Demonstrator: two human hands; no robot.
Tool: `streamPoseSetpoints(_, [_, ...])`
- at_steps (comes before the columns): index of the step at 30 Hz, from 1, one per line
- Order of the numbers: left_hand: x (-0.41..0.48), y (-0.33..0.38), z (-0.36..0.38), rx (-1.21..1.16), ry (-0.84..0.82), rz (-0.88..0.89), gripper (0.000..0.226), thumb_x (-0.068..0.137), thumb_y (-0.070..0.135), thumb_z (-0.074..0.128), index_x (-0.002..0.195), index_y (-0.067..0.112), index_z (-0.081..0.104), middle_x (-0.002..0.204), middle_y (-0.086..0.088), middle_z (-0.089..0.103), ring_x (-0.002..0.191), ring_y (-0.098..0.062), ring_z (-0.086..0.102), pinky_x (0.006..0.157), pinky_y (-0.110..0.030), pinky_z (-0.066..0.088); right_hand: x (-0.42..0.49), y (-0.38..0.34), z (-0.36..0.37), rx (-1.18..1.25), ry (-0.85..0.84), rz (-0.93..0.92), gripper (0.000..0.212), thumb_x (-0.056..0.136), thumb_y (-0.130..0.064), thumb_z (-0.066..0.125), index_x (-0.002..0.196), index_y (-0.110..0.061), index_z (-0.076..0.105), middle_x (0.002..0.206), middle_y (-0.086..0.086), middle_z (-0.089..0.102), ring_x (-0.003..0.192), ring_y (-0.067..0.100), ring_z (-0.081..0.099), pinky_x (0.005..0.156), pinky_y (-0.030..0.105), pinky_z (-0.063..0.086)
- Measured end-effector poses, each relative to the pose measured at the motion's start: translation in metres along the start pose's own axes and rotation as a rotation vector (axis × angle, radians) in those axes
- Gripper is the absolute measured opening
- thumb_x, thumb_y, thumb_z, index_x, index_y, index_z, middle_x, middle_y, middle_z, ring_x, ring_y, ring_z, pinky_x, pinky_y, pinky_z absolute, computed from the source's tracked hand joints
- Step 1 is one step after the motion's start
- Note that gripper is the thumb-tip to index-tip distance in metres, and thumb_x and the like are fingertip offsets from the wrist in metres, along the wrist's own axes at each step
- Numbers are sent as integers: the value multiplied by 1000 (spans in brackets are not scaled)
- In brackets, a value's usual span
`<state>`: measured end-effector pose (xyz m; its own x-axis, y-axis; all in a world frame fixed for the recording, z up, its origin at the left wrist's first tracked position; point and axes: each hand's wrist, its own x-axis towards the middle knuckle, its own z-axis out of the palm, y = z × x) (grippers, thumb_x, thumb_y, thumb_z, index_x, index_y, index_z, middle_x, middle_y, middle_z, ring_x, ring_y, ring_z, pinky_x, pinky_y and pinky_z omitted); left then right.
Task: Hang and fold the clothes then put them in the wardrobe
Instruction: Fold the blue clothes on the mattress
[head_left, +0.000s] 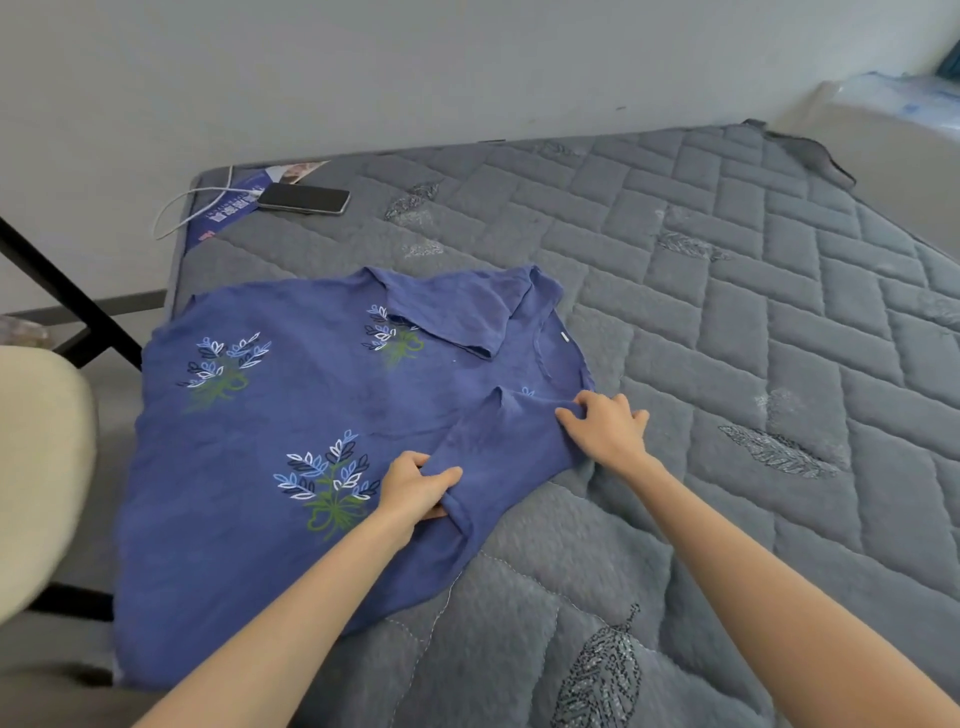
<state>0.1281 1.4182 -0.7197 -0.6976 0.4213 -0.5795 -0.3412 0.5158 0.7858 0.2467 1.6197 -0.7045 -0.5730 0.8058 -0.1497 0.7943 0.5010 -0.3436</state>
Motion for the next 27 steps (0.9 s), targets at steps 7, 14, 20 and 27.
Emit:
streamPoseSetpoints(7, [2,6,-15,650,86,199,27,83,33,62,94,16,45,93,-4,63,86,-27,64,75,-34,49,1,19,4,-20,64,-4,21,92,-36,54,103,-19,57,113,9,58,112,31,45,90,41,35])
streamPoseSetpoints(14, [-9,29,26,964,31,798,53,88,40,56,133,18,42,140,-4,35,128,-25,33,101,-33,30,7,22,8,171,104,62,56,88,-51,57,131,-17,44,134,8,46,120,32,36,98,43,32])
streamPoseSetpoints(20, [-5,22,77,1308,-280,787,72,98,52,29,152,20,-7,159,-2,-15,145,-18,-15,117,-44,-10,5,44,22,-38,178,-6,57,87,-59,53,121,-13,50,120,9,51,112,31,41,92,41,31])
streamPoseSetpoints(27, [8,19,82,1359,-199,606,98,85,72,32,149,15,-16,153,-12,-29,141,-27,-27,114,-49,-15,24,49,17,-23,250,73,47,93,-56,45,85,-12,58,97,8,61,99,31,50,83,41,36])
